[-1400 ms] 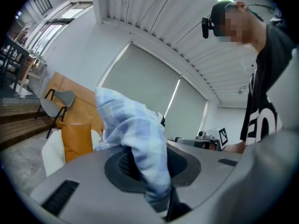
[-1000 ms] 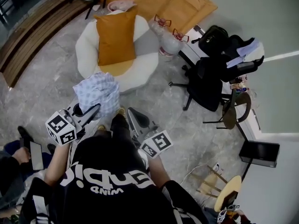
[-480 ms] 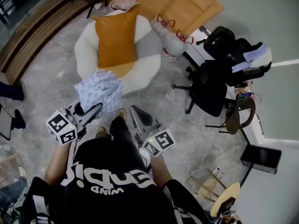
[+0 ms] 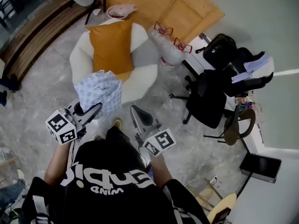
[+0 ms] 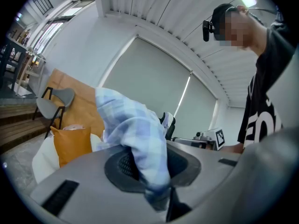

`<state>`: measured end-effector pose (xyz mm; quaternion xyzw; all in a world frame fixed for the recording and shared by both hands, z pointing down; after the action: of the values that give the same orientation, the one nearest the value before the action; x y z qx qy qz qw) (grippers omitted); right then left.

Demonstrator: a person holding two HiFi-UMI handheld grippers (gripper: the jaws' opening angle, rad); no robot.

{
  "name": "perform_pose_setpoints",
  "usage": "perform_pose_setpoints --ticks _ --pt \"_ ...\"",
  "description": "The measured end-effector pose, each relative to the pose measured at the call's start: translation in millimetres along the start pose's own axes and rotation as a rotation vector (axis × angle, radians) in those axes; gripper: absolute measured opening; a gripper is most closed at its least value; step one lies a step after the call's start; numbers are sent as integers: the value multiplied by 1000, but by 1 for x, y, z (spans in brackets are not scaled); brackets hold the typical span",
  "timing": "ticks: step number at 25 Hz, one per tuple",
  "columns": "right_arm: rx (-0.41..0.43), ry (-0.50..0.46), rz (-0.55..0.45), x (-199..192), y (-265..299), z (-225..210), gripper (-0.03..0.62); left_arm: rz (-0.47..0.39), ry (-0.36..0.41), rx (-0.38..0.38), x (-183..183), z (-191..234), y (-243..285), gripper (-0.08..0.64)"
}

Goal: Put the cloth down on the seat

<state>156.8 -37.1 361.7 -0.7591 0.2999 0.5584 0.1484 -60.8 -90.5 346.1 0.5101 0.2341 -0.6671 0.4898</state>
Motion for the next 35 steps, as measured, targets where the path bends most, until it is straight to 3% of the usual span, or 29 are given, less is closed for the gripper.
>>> perform_pose_setpoints --ticks 6,12,23,35 --pt "19 -2 -1 17 5 -48 19 -13 4 24 18 7 40 86" --pt "39 11 2 28 23 -65 20 -21 -10 49 31 17 49 86" --pt "14 40 13 22 71 -93 19 -8 -41 8 42 69 76 86" --pt "7 94 88 -5 115 -138 20 69 -137 29 10 132 120 86"
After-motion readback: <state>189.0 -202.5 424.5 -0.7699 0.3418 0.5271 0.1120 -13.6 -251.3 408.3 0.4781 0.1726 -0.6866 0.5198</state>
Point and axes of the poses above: the fingertips, and each gripper's own axes: y forward along the fingers, z to its left, x out of its top, the point moved 7 cm from there along -y, backward along the fingers, and after that the axes turned 2 degrees about y, right-handed, at the moved point
